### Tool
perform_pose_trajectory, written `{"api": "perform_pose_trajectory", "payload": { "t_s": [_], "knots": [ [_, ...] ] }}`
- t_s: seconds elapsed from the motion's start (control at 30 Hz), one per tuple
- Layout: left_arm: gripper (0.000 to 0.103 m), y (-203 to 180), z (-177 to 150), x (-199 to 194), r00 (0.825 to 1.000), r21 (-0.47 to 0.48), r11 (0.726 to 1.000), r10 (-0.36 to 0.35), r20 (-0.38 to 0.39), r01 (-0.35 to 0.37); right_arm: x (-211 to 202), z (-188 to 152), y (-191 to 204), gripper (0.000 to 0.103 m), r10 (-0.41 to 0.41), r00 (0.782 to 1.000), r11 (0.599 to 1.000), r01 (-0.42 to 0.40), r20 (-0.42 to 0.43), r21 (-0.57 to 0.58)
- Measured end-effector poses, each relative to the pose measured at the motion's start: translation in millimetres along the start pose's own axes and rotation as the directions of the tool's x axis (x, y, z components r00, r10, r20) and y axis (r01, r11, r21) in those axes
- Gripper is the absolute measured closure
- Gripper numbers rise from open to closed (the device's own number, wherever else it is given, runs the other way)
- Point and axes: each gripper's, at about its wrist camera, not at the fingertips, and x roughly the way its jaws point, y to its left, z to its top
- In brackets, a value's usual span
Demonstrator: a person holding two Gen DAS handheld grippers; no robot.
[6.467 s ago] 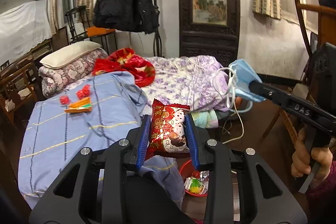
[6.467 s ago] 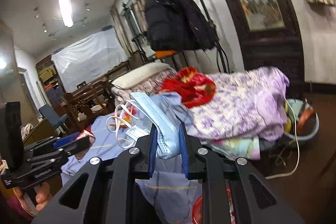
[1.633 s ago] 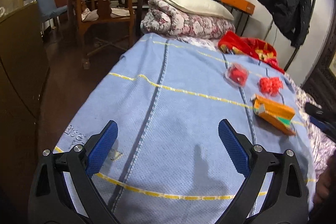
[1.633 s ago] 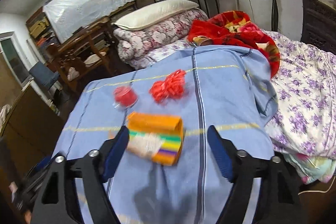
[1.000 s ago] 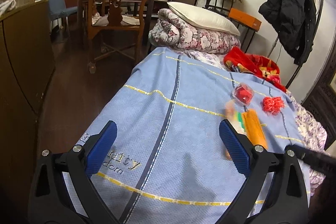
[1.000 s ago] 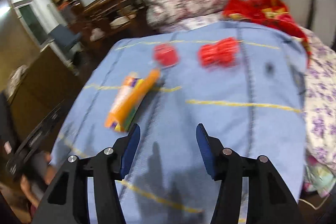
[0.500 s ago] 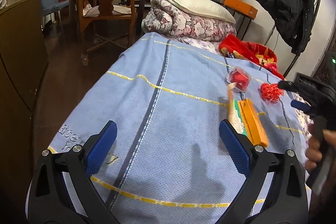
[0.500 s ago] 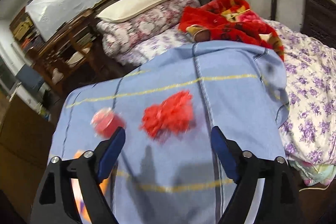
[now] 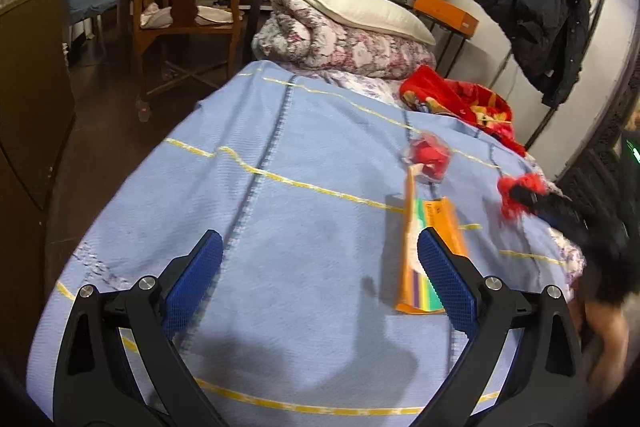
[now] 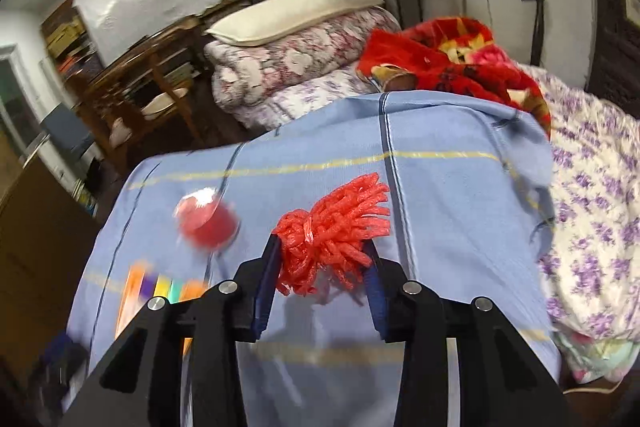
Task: Collect trash
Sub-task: 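Close the right tool on the red mesh pom-pom, then grasp the orange striped box with the left tool while the right holds the pom-pom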
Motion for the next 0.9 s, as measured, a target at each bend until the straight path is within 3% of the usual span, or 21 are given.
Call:
{"api": "perform_pose_trajectory", "payload": {
  "t_s": [0.2, 0.43, 0.7, 0.9],
  "knots": [
    [0.009, -34, -4, 4, 0.999, 0.074, 0.997, -0.037, -0.005, 0.037, -30, -46, -9, 0.061, 0.006, 1.0, 0.998, -0.006, 0.001, -0.066],
    [0.009, -70, -8, 34, 0.998, 0.185, 0.982, 0.037, -0.056, -0.026, -28, -49, -29, 0.06, 0.067, 0.997, 0.997, -0.065, -0.036, 0.052],
    [0.009, -65, -1, 63, 0.987, 0.141, 0.99, 0.031, -0.156, -0.008, -24, -52, -21, 0.058, 0.029, 0.998, 0.999, -0.028, -0.051, 0.026],
    [0.013, -66, -4, 52, 0.992, 0.151, 0.988, -0.013, -0.122, 0.032, -23, -52, -18, 0.056, 0.012, 0.998, 1.0, -0.011, -0.057, 0.015]
  ]
}}
